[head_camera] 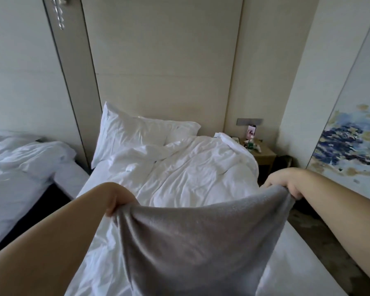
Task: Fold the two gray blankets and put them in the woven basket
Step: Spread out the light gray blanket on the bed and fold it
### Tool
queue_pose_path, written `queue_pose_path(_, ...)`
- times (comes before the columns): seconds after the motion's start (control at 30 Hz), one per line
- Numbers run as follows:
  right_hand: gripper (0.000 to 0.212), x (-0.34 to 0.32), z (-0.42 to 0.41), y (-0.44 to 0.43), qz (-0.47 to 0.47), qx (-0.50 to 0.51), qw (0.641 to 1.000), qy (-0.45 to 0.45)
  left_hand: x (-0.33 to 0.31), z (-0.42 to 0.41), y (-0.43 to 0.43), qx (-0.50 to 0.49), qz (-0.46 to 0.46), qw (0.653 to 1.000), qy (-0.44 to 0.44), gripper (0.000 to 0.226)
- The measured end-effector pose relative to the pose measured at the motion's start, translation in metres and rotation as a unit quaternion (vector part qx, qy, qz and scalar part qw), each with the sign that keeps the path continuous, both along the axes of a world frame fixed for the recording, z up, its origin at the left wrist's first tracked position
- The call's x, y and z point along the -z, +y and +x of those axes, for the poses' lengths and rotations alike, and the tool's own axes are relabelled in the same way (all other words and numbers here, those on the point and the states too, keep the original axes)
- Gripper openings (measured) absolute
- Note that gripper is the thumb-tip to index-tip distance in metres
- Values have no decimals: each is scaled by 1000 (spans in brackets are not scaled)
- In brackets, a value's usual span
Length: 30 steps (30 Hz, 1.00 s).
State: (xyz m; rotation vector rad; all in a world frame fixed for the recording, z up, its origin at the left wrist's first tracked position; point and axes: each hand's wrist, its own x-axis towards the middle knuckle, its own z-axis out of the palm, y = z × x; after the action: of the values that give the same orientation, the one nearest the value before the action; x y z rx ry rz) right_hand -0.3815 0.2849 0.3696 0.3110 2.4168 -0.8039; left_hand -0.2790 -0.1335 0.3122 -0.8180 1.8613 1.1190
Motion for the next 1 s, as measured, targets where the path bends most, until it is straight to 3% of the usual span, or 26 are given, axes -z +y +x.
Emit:
queue_pose_path(0.07, 9, 2, -12, -5, -112, 76, 991, 4, -3, -7, 7, -51, 49, 993, 97, 15)
queue_pose_path(0.13, 10, -6, -27, -13, -278, 114, 949, 92, -12, -24, 7, -148, 128, 928, 317, 21)
queue_pose_path(0.17, 9, -14, -33, -18, -376, 122, 903, 168, -24, -30, 10, -203, 157, 868, 426, 26)
queue_pose_path(0.23, 14, -33, -40, -21, -529, 126, 791, 281, -47, -43, 9, -307, 242, 749, 535, 31)
queue_pose_path(0.27, 18, -45, -39, -23, -589, 139, 740, 293, -59, -49, 9, -332, 282, 710, 553, 33)
queue_pose_path(0.3, 20, -52, -40, -20, -629, 142, 704, 298, -67, -53, 8, -336, 304, 694, 559, 34)
queue_pose_path(0.33, 22, -56, -38, -18, -656, 147, 681, 290, -71, -55, 7, -328, 315, 696, 556, 34)
queue_pose_path(0.37, 24, -54, -39, -16, -659, 154, 681, 281, -70, -58, 7, -314, 307, 707, 554, 33)
queue_pose_path(0.43, 25, -36, -40, -18, -631, 183, 707, 261, -54, -60, 8, -308, 271, 729, 548, 34)
queue_pose_path(0.53, 27, 32, -36, -20, -530, 244, 789, 192, 9, -55, 16, -336, 212, 770, 499, 42)
queue_pose_path(0.63, 26, 141, -13, -11, -369, 278, 886, 48, 110, -29, 23, -310, 93, 870, 372, 43)
queue_pose_path(0.7, 26, 219, 21, -3, -254, 290, 922, -43, 186, 4, 26, -269, 26, 926, 262, 38)
queue_pose_path(0.77, 27, 284, 66, 7, -164, 298, 929, -147, 246, 50, 31, -239, -22, 961, 139, 26)
queue_pose_path(0.87, 28, 352, 129, 27, -89, 299, 908, -279, 300, 112, 43, -180, -53, 981, -40, 33)
queue_pose_path(0.93, 26, 382, 149, 37, -90, 312, 890, -319, 319, 132, 48, -182, -26, 978, -102, 35)
queue_pose_path(1.0, 29, 402, 150, 40, -125, 347, 870, -326, 339, 136, 46, -235, -24, 967, -96, 32)
